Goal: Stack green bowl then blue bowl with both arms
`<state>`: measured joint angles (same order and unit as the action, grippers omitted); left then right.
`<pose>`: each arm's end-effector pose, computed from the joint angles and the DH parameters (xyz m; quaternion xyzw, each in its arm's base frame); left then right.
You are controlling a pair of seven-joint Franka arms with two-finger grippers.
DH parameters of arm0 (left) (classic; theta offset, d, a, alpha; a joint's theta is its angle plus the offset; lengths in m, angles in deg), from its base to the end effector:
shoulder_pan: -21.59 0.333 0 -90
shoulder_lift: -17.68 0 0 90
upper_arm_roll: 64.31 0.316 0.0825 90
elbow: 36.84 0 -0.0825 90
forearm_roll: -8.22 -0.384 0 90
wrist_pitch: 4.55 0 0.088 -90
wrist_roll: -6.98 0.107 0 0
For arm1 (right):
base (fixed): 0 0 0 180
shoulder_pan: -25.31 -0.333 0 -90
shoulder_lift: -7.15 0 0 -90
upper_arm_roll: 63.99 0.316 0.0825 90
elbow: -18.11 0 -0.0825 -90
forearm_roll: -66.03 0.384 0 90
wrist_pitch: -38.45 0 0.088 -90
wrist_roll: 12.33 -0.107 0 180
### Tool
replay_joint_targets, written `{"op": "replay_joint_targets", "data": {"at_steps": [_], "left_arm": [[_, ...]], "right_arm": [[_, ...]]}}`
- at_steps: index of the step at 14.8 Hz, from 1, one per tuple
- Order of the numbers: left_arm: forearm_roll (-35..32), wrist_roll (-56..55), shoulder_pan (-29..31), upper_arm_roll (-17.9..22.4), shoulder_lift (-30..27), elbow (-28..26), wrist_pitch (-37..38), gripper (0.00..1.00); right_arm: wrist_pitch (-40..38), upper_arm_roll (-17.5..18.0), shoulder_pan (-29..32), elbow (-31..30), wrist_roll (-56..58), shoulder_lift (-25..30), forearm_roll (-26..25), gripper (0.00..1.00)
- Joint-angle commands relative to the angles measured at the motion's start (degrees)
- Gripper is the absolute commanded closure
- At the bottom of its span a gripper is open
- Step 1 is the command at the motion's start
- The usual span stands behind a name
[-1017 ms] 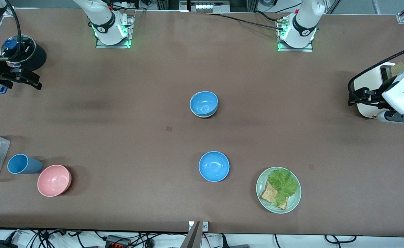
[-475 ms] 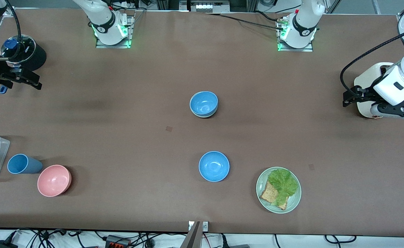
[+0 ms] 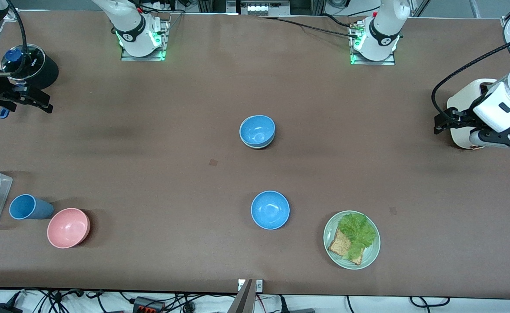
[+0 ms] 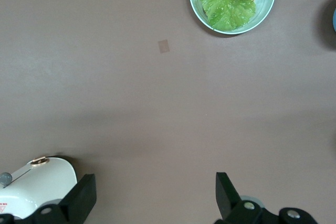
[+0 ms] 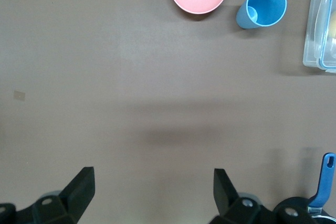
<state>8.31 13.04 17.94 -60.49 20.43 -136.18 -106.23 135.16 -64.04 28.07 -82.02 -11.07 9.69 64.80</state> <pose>0.5775 0.0009 0.5374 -0.9987 0.0512 0.0036 0.0006 0.5455 -0.0288 0.5751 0.9998 -0.0122 -0.0081 0.0104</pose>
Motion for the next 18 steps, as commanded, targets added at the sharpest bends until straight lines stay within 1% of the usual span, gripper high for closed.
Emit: {"op": "replay_joint_targets", "data": {"at_steps": [1, 5, 6, 7, 8, 18], "left_arm": [[0.4, 1.3, 0.2, 0.0, -1.2, -1.0, -0.6, 0.0], [0.4, 1.2, 0.4, -0.3, -1.2, -1.1, -0.6, 0.0], [0.3, 1.2, 1.6, -2.0, -1.2, -1.1, -0.6, 0.0], [0.3, 1.2, 6.1, -6.4, -1.2, -1.1, -0.6, 0.0], [0.4, 1.2, 8.6, -9.3, -1.2, -1.0, -0.6, 0.0], [0.3, 1.6, 9.7, -9.7, -0.6, -1.0, 0.2, 0.0]], "right_arm": [[-0.2, 0.0, -0.2, -1.0, 0.5, 1.4, 0.2, 0.0], [-0.2, 0.0, -0.2, -1.1, 0.5, 1.4, 0.2, 0.0], [-0.2, 0.0, -0.2, -1.1, 0.5, 1.4, 0.2, 0.0], [-0.2, 0.0, -0.2, -1.1, 0.5, 1.4, 0.2, 0.0], [-0.3, 0.0, -0.2, -1.1, 0.5, 1.4, 0.2, 0.0], [1.4, 0.0, -0.2, -1.7, 0.2, 1.4, 0.3, 0.0]]}}
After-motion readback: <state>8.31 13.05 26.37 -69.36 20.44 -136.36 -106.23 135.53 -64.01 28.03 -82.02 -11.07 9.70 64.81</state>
